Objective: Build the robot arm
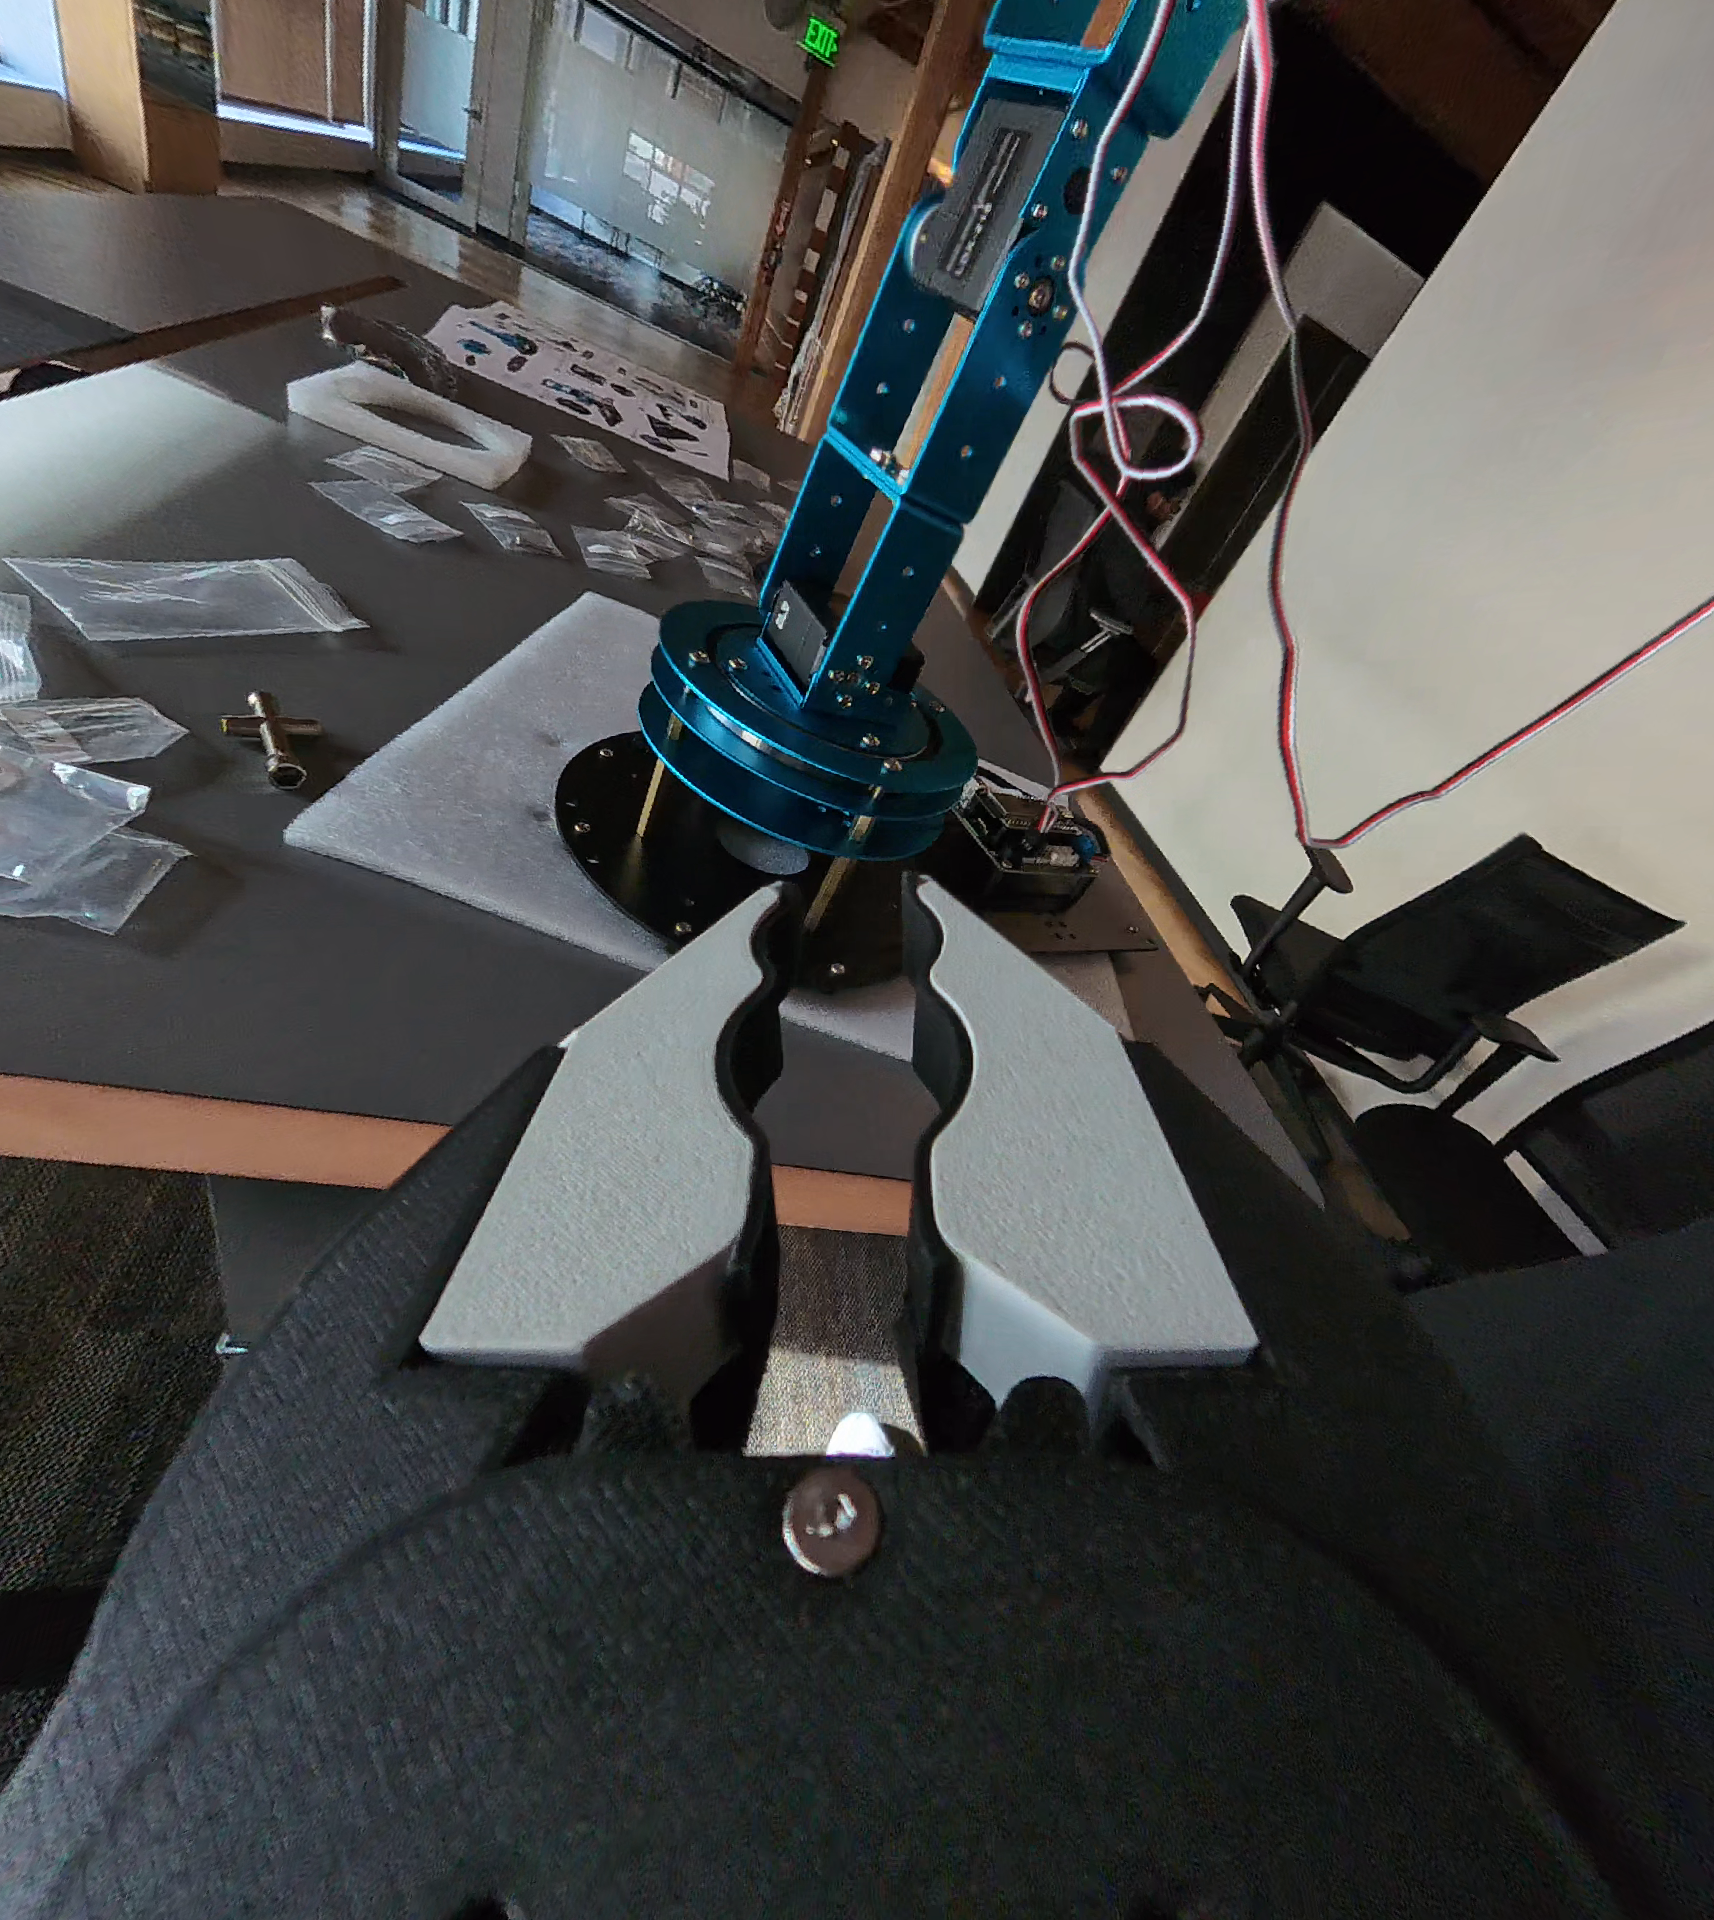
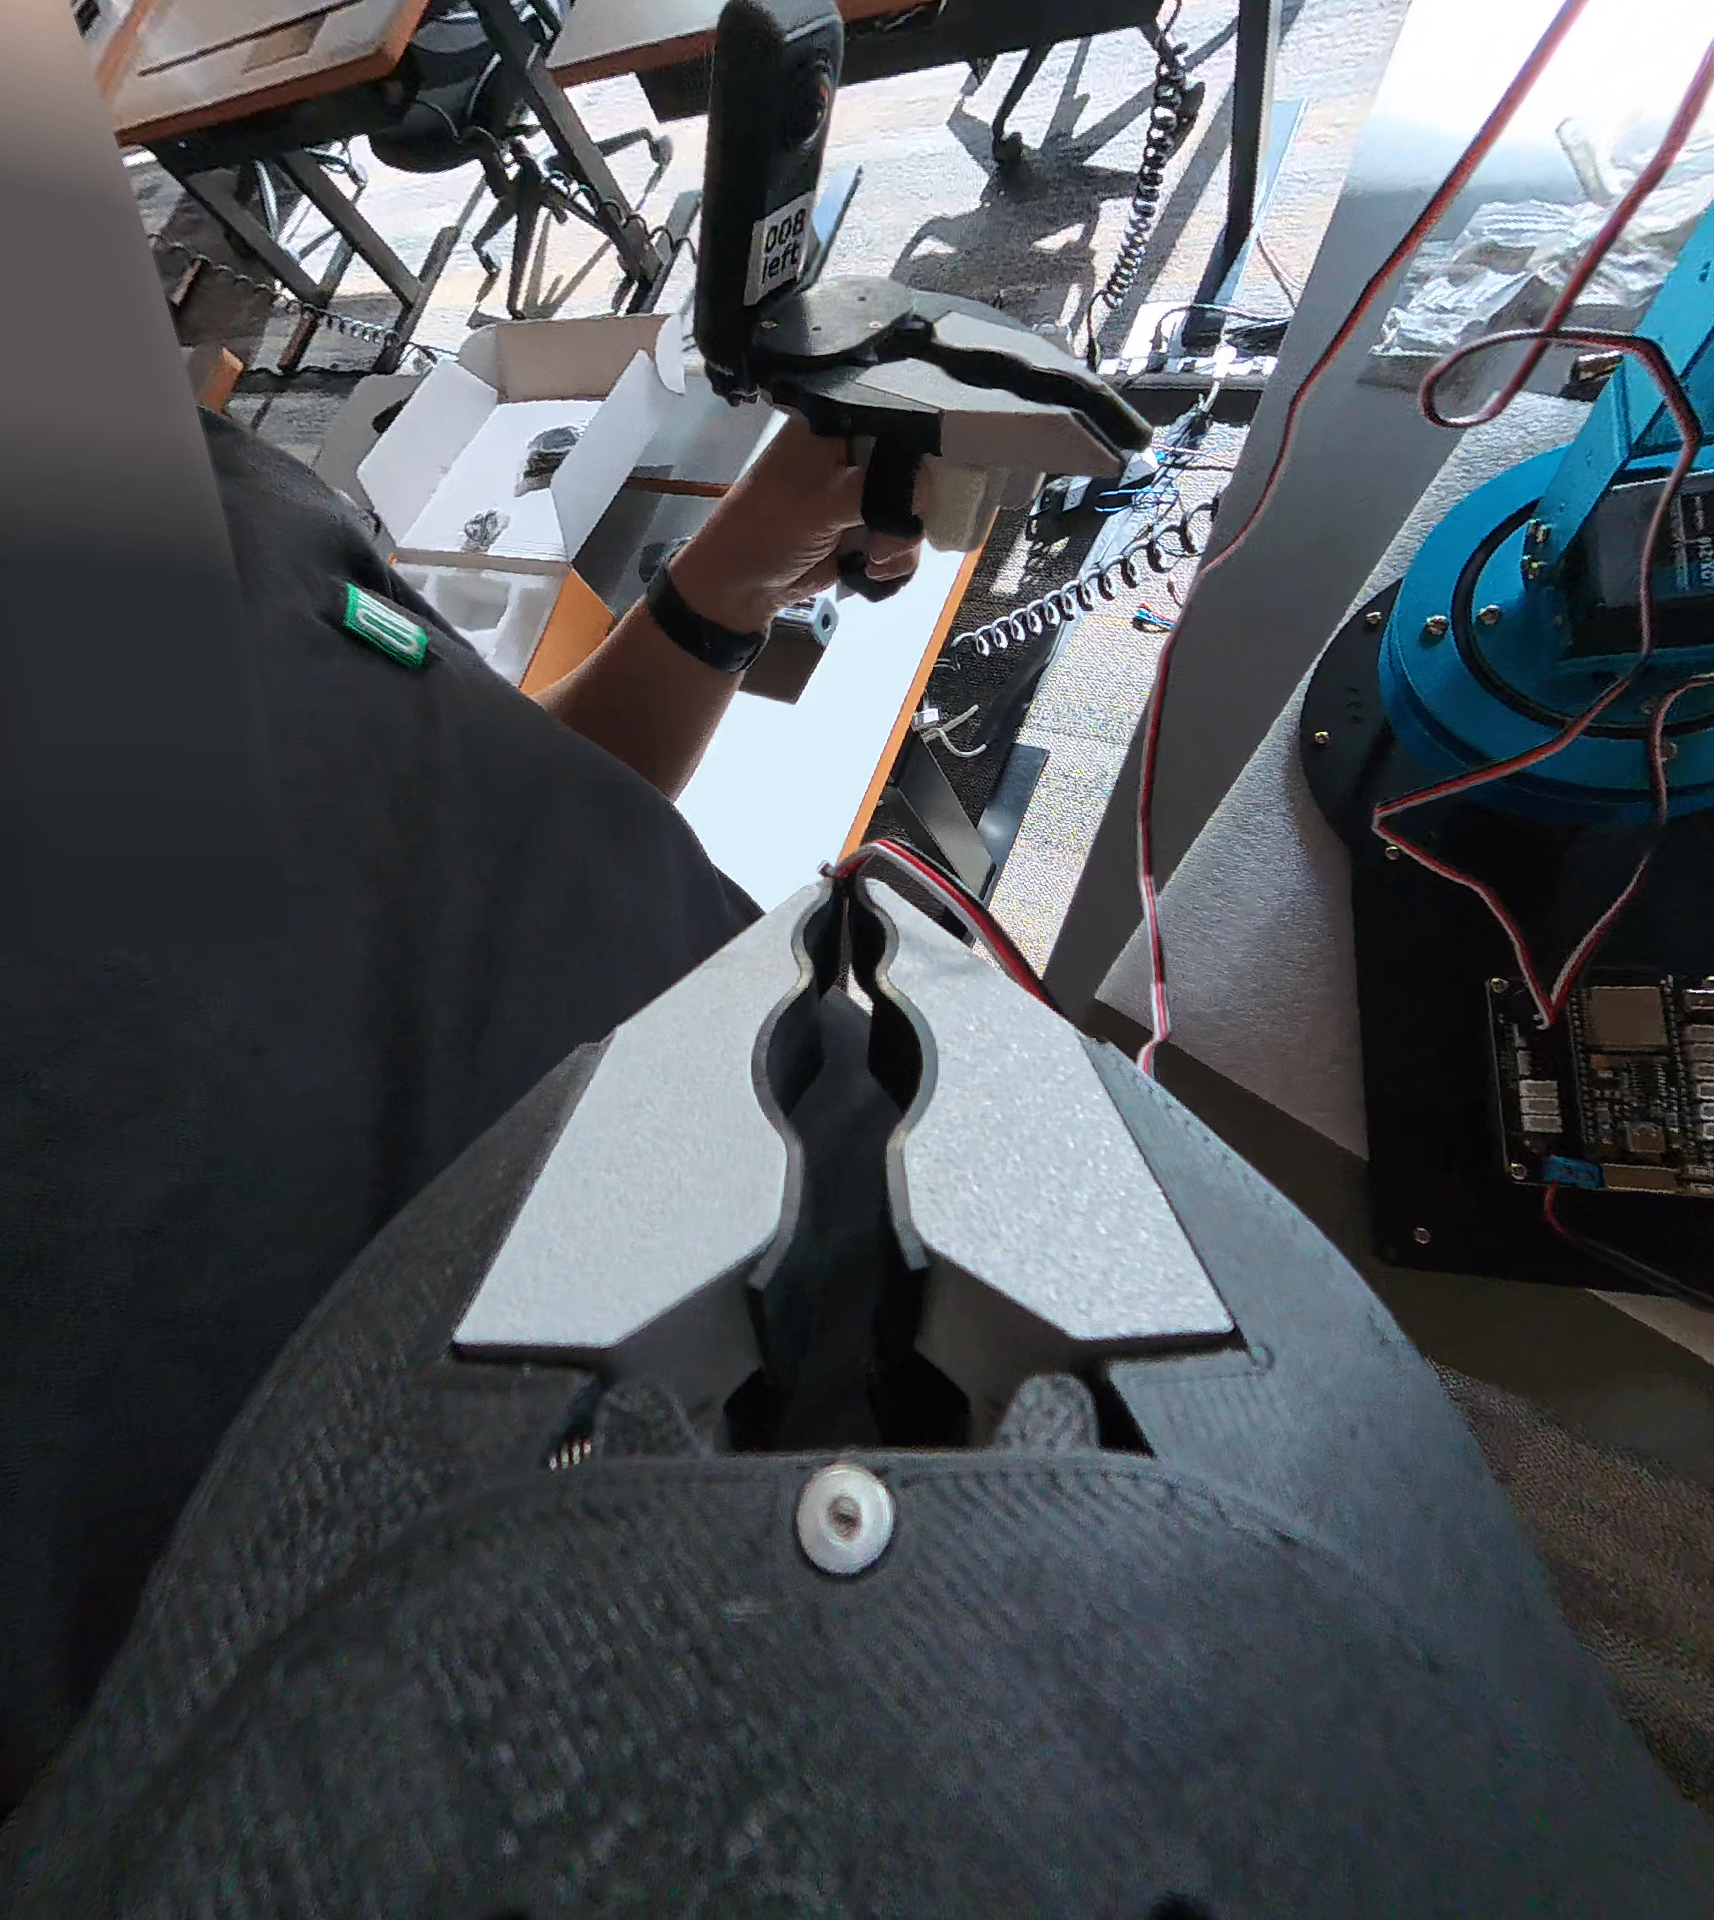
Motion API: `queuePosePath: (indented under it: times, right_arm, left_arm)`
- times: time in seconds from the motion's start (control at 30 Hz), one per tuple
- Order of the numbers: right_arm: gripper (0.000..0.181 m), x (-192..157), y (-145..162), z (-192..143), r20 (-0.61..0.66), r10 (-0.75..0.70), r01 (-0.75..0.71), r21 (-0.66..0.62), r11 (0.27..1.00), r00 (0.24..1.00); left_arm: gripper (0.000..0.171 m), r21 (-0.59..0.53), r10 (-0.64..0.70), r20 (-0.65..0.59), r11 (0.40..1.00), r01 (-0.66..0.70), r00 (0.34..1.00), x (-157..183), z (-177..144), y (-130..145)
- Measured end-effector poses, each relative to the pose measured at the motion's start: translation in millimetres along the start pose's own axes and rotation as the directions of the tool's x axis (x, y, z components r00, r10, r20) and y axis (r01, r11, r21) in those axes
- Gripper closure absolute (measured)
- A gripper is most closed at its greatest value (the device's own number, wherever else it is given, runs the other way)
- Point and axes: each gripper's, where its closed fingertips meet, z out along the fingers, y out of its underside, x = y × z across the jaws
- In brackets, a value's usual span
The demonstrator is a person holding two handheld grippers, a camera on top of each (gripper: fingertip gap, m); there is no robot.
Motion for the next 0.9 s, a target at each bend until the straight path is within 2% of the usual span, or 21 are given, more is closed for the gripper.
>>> queuePosePath:
  times: [0.23,0.43,0.53,0.63,0.73,0.8,0.9]
  right_arm:
    - [0.18,4,-2,9,-0.043,0.048,-0.047,0.02,0.999,0.998]
    - [0.18,-1,-9,2,-0.003,0.052,-0.052,0.034,0.998,0.999]
    - [0.18,-15,-17,-7,0.072,0.079,-0.084,0.071,0.994,0.994]
    - [0.179,-23,-19,-22,0.119,0.014,-0.024,0.083,0.996,0.993]
    - [0.179,-12,-29,-35,0.099,-0.006,-0.004,0.096,0.995,0.995]
    - [0.179,-1,-43,-40,0.032,0.025,-0.028,0.123,0.992,0.999]
    - [0.179,-1,-62,-44,-0.056,0.082,-0.07,0.192,0.979,0.995]
  left_arm:
    - [0.154,0.001,-0.006,-0.023,1.0,0.006,1.0,-15,4,3]
    - [0.154,0.019,0.009,-0.008,1.0,-0.009,1.0,-33,13,0]
    - [0.155,0.079,0.0,-0.022,0.997,0.001,1.0,-37,25,-20]
    - [0.16,0.137,0.003,-0.112,0.991,0.012,0.994,-22,37,-52]
    - [0.164,0.217,0.04,-0.231,0.976,0.011,0.972,-9,35,-84]
    - [0.159,0.221,0.064,-0.259,0.975,-0.005,0.964,-16,34,-96]
    - [0.153,0.2,0.1,-0.343,0.979,-0.031,0.934,-30,29,-109]
